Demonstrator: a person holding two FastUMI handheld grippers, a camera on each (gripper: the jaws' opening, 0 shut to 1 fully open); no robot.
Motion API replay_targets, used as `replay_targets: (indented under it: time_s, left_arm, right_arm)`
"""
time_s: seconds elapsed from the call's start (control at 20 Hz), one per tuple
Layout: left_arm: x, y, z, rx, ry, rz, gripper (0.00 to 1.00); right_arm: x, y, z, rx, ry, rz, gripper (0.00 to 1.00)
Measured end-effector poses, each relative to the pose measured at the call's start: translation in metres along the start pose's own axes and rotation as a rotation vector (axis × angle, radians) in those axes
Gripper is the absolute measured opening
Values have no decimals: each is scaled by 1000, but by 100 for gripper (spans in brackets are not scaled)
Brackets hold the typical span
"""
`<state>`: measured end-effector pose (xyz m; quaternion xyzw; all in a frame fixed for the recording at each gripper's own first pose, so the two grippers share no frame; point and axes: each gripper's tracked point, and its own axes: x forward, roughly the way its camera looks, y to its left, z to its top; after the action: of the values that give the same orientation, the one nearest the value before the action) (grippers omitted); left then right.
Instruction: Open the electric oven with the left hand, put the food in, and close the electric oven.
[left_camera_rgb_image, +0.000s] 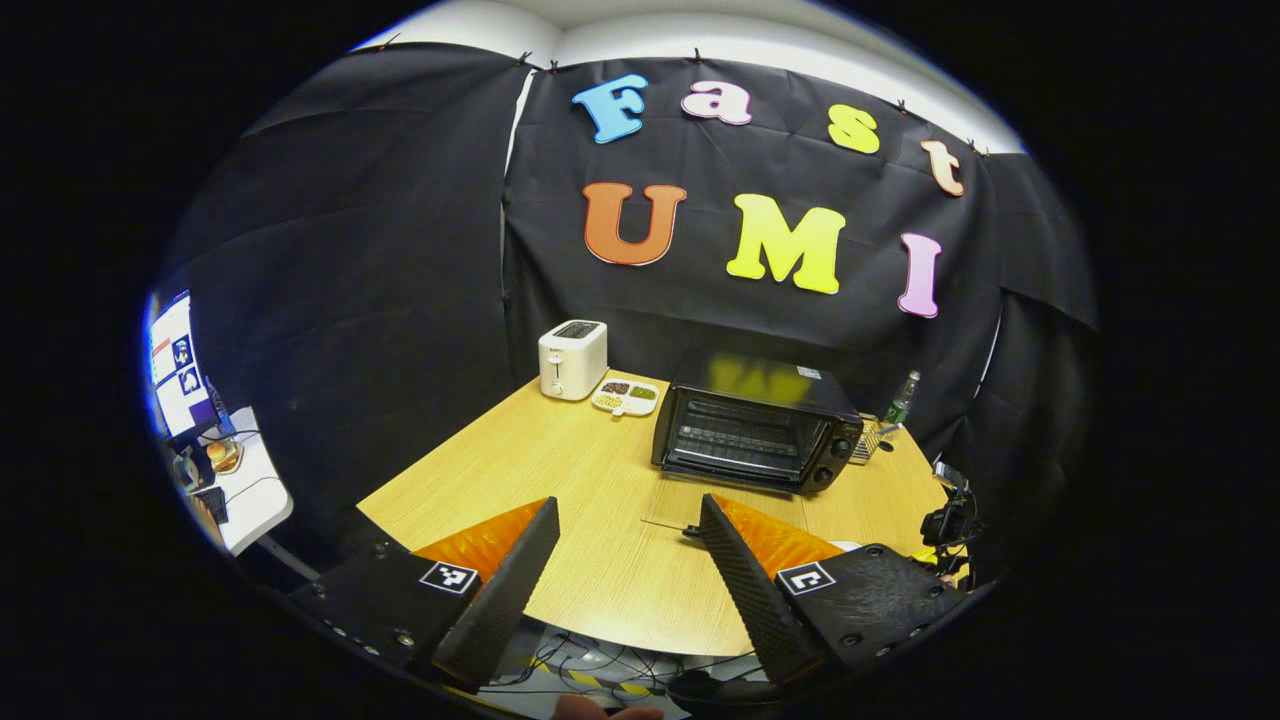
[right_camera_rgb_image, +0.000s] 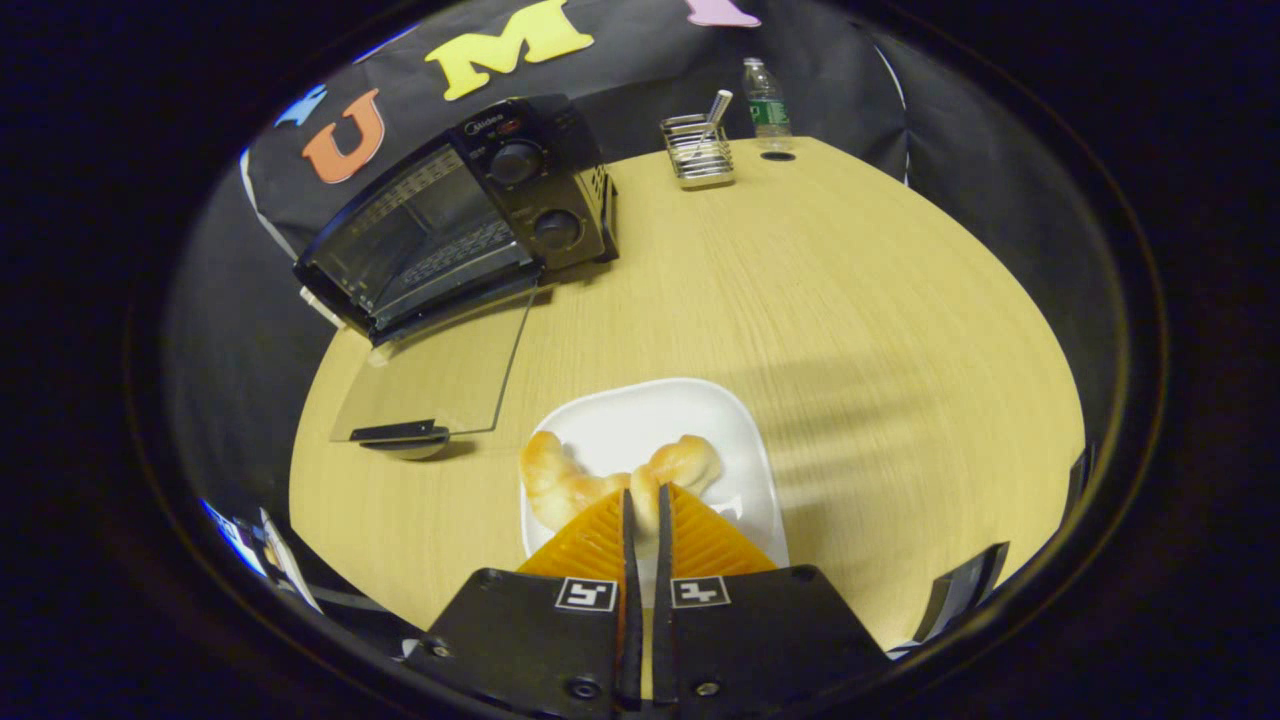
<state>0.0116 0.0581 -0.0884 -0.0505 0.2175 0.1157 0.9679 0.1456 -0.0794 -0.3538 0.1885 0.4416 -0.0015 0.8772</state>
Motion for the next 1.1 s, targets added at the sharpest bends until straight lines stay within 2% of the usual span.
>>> replay_targets:
  time_s: [0.3, 0.6, 0.85, 1.1]
  left_arm:
    - [-30, 38, -13, 0, -19, 17, 93]
    - [-52, 81, -21, -44, -61, 28, 93]
    - [-38, 85, -20, -100, -64, 8, 94]
    - [-12, 82, 5, -85, -62, 5, 94]
  right_arm:
    - [-40, 13, 1, 143, -49, 59, 4]
    - [-89, 50, -1, 190, -122, 123, 4]
    - [-118, 92, 15, 295, -153, 207, 3]
    - [-101, 141, 60, 341, -179, 296, 4]
